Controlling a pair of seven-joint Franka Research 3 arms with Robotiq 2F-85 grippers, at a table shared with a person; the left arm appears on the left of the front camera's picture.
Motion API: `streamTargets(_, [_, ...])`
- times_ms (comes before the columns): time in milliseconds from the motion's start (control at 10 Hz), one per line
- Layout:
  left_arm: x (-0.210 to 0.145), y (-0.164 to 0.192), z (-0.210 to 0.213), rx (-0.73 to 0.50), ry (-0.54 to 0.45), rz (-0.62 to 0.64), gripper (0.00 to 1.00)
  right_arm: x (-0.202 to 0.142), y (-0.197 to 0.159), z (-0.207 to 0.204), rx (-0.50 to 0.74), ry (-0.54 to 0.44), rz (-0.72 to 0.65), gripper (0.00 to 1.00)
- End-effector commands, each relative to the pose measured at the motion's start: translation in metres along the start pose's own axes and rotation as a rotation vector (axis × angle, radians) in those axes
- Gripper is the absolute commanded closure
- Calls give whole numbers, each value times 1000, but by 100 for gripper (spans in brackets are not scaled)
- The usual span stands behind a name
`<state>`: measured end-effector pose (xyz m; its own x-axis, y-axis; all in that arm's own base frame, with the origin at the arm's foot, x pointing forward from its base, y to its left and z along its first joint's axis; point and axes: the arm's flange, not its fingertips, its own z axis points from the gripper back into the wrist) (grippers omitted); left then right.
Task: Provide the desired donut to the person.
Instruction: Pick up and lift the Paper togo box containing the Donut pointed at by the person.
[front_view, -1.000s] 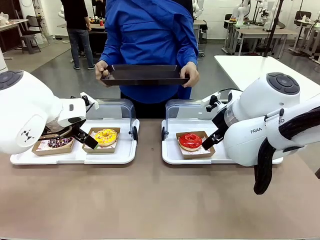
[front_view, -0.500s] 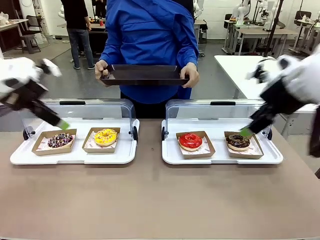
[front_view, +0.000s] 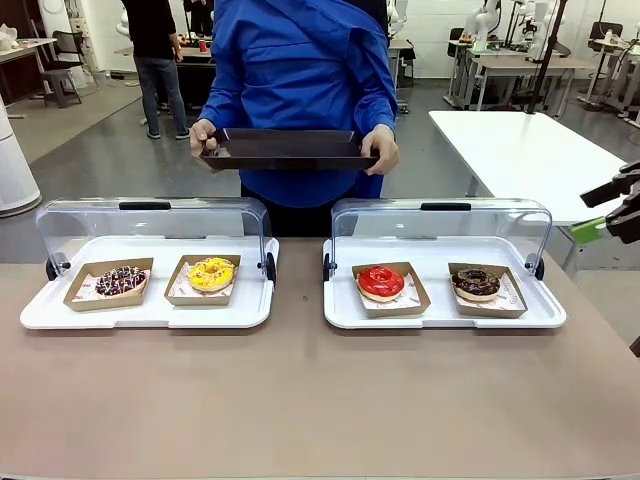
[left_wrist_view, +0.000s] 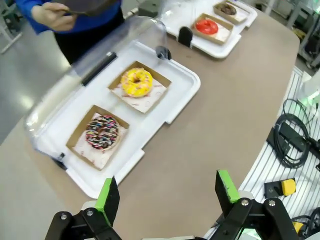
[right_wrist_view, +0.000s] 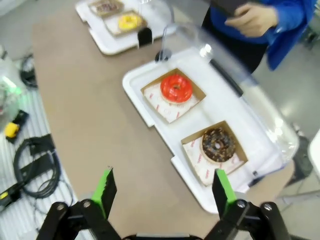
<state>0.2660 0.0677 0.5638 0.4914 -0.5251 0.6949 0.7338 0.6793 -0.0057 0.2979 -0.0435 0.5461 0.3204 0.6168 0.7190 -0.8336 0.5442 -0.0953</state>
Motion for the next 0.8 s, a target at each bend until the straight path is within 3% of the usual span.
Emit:
streamTargets(0, [-75, -49, -46, 36, -104, -1, 0, -27, 22, -33, -10, -52, 10, 0])
streamTargets(200, [-71, -48, -38, 91, -193, -6, 0, -27, 22, -31, -32, -115, 35, 0])
streamTargets(700, [-67, -49, -29, 136, -249, -28, 0, -30, 25, -31, -20, -169, 104, 0])
